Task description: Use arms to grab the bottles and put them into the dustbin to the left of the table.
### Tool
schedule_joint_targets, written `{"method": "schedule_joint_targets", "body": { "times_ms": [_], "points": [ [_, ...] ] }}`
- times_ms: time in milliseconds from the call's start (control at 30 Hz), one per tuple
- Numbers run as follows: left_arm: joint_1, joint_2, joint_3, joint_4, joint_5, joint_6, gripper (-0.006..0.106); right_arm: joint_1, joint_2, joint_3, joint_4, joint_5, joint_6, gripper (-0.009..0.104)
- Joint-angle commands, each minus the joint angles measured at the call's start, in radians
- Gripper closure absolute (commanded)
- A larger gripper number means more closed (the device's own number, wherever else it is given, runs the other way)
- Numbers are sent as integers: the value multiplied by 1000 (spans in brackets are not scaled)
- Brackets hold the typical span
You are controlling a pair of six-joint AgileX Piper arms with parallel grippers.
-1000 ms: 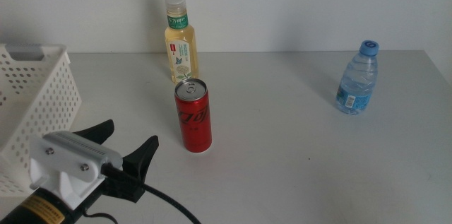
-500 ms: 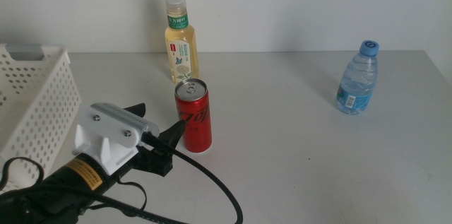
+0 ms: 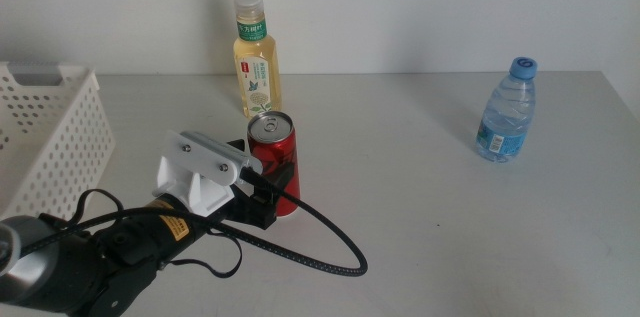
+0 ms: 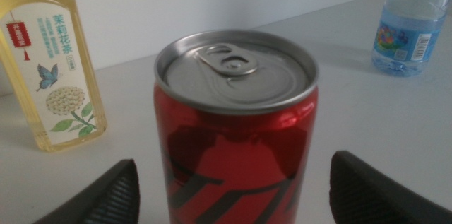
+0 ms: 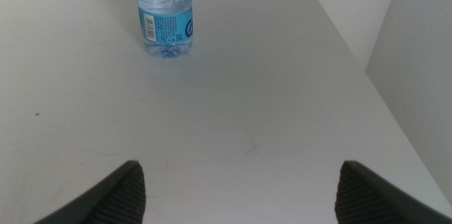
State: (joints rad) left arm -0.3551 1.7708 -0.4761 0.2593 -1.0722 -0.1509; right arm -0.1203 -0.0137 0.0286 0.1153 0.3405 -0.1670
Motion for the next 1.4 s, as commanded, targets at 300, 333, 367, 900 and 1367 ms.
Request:
{"method": "schedule_joint_targets", "body": {
  "times_ms": [300, 333, 367, 900, 1367],
  "points": [
    [-4, 86, -125, 1, -91, -16, 10, 1, -22, -9, -2, -71, -8, 1],
    [-4, 94, -134, 0, -91, -16, 10, 1, -22, -9, -2, -71, -8, 1],
    [-4, 102, -141, -1, -91, -16, 10, 1, -22, -9, -2, -71, -8, 1],
    [-5, 144, -181, 20, -115, -17, 26, 1, -22, -9, -2, -71, -8, 1],
    [-4, 98, -178, 45, -17, -136, 101, 1, -22, -9, -2, -71, -8, 1]
  ]
}}
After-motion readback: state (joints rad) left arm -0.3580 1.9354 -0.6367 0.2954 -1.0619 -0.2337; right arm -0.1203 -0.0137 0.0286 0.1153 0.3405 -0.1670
